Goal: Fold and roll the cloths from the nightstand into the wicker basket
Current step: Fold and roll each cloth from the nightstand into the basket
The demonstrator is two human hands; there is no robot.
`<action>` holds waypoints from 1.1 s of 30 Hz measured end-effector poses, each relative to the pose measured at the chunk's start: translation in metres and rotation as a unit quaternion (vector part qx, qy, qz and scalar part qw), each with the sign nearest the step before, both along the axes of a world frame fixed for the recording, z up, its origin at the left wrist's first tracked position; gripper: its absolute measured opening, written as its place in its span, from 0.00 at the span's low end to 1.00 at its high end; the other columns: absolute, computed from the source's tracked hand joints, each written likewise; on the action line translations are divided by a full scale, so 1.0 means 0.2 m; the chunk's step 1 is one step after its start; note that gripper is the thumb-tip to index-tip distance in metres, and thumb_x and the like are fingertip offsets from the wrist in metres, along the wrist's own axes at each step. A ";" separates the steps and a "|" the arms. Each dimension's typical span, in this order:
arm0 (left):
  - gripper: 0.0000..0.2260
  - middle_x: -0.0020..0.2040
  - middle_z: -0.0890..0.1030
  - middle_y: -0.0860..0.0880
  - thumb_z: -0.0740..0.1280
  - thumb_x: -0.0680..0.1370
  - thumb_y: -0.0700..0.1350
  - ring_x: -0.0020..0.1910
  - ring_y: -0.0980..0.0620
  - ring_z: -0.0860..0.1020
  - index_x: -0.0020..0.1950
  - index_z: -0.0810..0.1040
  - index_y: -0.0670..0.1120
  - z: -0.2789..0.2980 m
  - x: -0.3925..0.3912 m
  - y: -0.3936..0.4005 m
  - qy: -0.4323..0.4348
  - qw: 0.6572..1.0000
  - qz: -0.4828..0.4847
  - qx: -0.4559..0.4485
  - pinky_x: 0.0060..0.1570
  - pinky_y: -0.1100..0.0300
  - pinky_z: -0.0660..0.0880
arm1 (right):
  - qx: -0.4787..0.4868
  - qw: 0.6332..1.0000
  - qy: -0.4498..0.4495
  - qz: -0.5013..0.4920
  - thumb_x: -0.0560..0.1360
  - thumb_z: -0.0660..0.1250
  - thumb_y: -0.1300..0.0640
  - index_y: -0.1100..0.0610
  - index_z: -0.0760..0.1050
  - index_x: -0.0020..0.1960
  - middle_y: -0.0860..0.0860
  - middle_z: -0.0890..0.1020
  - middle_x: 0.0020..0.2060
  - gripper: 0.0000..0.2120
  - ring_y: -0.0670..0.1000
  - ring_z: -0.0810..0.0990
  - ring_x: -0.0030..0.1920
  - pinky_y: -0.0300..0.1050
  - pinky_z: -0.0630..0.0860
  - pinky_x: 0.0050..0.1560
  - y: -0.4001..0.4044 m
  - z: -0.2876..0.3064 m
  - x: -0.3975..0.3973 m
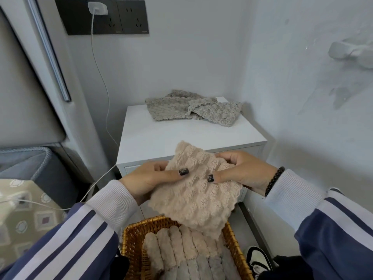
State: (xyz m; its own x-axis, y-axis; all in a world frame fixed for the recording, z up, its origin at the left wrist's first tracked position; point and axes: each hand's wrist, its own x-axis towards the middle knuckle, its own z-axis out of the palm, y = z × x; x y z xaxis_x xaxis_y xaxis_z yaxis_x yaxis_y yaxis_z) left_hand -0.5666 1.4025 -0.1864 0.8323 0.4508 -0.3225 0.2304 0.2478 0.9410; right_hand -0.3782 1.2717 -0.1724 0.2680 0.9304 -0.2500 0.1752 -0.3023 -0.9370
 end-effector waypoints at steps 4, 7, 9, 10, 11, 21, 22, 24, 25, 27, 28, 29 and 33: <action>0.11 0.41 0.85 0.45 0.78 0.65 0.40 0.37 0.51 0.84 0.45 0.83 0.42 -0.01 0.03 -0.03 0.022 0.998 0.026 0.046 0.35 0.63 0.79 | 0.024 0.996 0.068 -0.057 0.64 0.76 0.67 0.55 0.80 0.51 0.52 0.85 0.45 0.18 0.51 0.84 0.47 0.46 0.79 0.54 0.00 0.01 -0.01; 0.05 0.36 0.85 0.45 0.67 0.71 0.35 0.33 0.51 0.84 0.45 0.80 0.40 0.02 0.04 -0.05 -0.067 0.993 0.093 -0.007 0.31 0.62 0.79 | 0.092 0.951 0.270 -0.120 0.62 0.77 0.63 0.61 0.80 0.52 0.58 0.84 0.50 0.19 0.56 0.83 0.49 0.53 0.78 0.55 0.00 0.03 -0.02; 0.05 0.36 0.84 0.44 0.66 0.71 0.35 0.32 0.50 0.83 0.46 0.79 0.39 0.03 0.05 -0.06 -0.111 0.985 0.124 -0.044 0.30 0.61 0.80 | 0.122 0.905 0.387 -0.129 0.67 0.73 0.59 0.60 0.81 0.52 0.57 0.84 0.50 0.14 0.55 0.84 0.49 0.53 0.80 0.52 0.00 0.03 -0.04; 0.08 0.36 0.85 0.44 0.67 0.69 0.37 0.32 0.50 0.84 0.46 0.79 0.39 0.03 0.05 -0.06 -0.127 0.981 0.133 -0.057 0.30 0.60 0.80 | 0.126 0.892 0.416 -0.124 0.68 0.70 0.58 0.59 0.82 0.51 0.56 0.85 0.50 0.12 0.54 0.84 0.48 0.53 0.81 0.50 -0.01 0.03 -0.05; 0.11 0.37 0.85 0.43 0.67 0.66 0.38 0.33 0.49 0.84 0.47 0.79 0.38 0.03 0.05 -0.06 -0.138 0.978 0.140 -0.066 0.31 0.60 0.80 | 0.122 0.890 0.425 -0.116 0.68 0.69 0.57 0.58 0.83 0.49 0.56 0.85 0.50 0.12 0.54 0.85 0.48 0.54 0.81 0.49 -0.01 0.02 -0.06; 0.24 0.44 0.86 0.43 0.80 0.58 0.46 0.40 0.48 0.85 0.52 0.81 0.40 -0.01 0.08 -0.01 -0.096 0.984 0.141 0.043 0.35 0.59 0.81 | 0.084 0.963 0.202 -0.156 0.56 0.76 0.62 0.62 0.77 0.55 0.58 0.85 0.47 0.28 0.55 0.84 0.47 0.51 0.80 0.52 0.01 -0.06 -0.04; 0.29 0.46 0.86 0.43 0.83 0.52 0.51 0.43 0.47 0.85 0.50 0.83 0.42 -0.02 0.08 0.00 -0.081 0.987 0.129 0.055 0.37 0.57 0.82 | 0.090 0.964 0.187 -0.163 0.55 0.76 0.61 0.61 0.78 0.55 0.58 0.85 0.48 0.27 0.55 0.84 0.49 0.51 0.80 0.54 0.01 -0.06 -0.03; 0.32 0.46 0.86 0.44 0.84 0.42 0.57 0.45 0.45 0.85 0.43 0.86 0.46 -0.04 0.08 0.00 -0.057 0.990 0.109 0.074 0.41 0.55 0.82 | 0.093 0.968 0.163 -0.166 0.56 0.76 0.60 0.61 0.78 0.53 0.57 0.85 0.47 0.26 0.54 0.84 0.48 0.49 0.79 0.54 -0.01 -0.06 -0.02; 0.32 0.46 0.86 0.44 0.83 0.40 0.58 0.45 0.45 0.85 0.41 0.87 0.48 -0.05 0.08 0.00 -0.051 0.991 0.102 0.075 0.42 0.54 0.82 | 0.094 0.969 0.160 -0.162 0.56 0.76 0.59 0.60 0.79 0.52 0.56 0.85 0.46 0.24 0.54 0.84 0.48 0.49 0.79 0.54 -0.02 -0.06 -0.02; 0.32 0.47 0.86 0.44 0.84 0.40 0.59 0.46 0.45 0.85 0.41 0.87 0.49 -0.05 0.09 -0.02 -0.053 0.992 0.095 0.066 0.44 0.52 0.82 | 0.096 0.971 0.169 -0.142 0.59 0.75 0.59 0.61 0.79 0.52 0.56 0.85 0.45 0.22 0.55 0.84 0.48 0.50 0.79 0.55 -0.03 -0.07 -0.03; 0.32 0.48 0.86 0.44 0.84 0.41 0.58 0.46 0.44 0.84 0.42 0.86 0.49 -0.06 0.09 -0.03 -0.061 0.992 0.093 0.057 0.44 0.52 0.82 | 0.095 0.971 0.177 -0.130 0.60 0.75 0.59 0.62 0.79 0.53 0.57 0.85 0.46 0.22 0.57 0.83 0.49 0.51 0.79 0.55 -0.04 -0.08 -0.03; 0.33 0.48 0.86 0.44 0.84 0.43 0.56 0.46 0.45 0.84 0.44 0.86 0.47 -0.06 0.10 -0.04 -0.069 0.992 0.091 0.047 0.43 0.53 0.82 | 0.090 0.972 0.183 -0.119 0.61 0.74 0.60 0.62 0.79 0.54 0.58 0.85 0.48 0.22 0.58 0.83 0.50 0.52 0.79 0.55 -0.05 -0.08 -0.04; 0.16 0.43 0.86 0.44 0.77 0.62 0.40 0.39 0.49 0.85 0.48 0.81 0.41 -0.05 0.10 -0.06 -0.085 0.993 0.081 -0.009 0.35 0.59 0.81 | 0.070 0.976 0.181 -0.102 0.63 0.73 0.59 0.62 0.77 0.59 0.59 0.84 0.53 0.24 0.58 0.83 0.54 0.52 0.79 0.56 -0.07 -0.09 -0.03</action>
